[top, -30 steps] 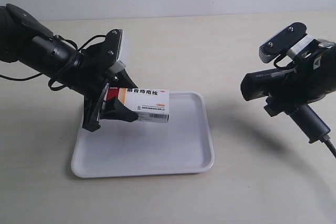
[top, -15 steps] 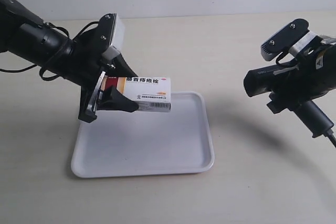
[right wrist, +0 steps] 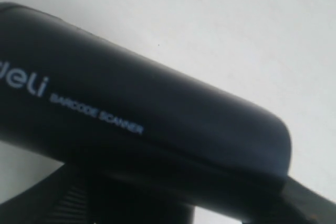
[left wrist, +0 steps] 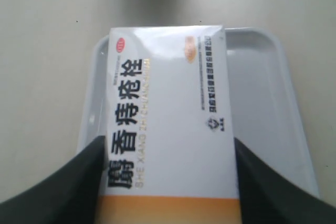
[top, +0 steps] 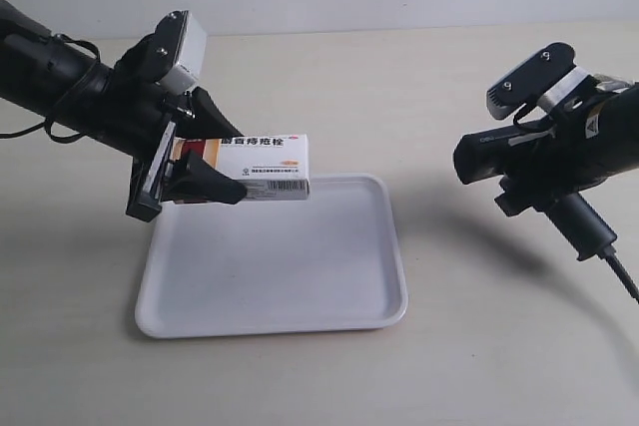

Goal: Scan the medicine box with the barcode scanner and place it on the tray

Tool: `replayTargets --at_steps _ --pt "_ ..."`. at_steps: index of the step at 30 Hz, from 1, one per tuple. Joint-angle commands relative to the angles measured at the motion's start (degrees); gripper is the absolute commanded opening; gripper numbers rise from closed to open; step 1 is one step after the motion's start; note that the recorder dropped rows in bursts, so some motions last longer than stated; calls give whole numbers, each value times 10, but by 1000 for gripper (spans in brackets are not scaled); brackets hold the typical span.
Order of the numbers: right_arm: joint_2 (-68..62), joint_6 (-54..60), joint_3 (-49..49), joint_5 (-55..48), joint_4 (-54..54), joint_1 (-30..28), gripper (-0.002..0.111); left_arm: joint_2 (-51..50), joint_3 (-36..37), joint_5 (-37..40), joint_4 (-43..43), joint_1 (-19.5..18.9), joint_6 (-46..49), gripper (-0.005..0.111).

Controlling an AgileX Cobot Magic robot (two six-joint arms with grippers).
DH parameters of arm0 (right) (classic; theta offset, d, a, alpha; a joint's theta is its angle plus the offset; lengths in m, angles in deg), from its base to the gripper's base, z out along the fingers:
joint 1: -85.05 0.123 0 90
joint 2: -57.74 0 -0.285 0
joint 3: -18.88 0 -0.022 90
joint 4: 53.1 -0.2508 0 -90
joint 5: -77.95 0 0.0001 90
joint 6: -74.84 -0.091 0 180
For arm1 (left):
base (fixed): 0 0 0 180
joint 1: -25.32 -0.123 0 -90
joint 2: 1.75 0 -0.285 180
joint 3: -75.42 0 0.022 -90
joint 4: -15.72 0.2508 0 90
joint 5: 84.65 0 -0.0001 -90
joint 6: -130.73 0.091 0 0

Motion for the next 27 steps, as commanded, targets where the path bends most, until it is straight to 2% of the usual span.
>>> replayTargets --at_steps 1,9,20,27 --pt "-15 0 2 33 0 -1 0 6 -4 15 -13 -6 1 0" --pt "-32 -9 2 34 0 -1 0 4 -4 18 -17 -7 1 0" --pt "77 -40 2 -81 -1 -1 0 4 -4 18 -22 -7 1 0" --pt "94 -40 0 -115 -42 0 0 4 -4 18 -31 -7 1 0"
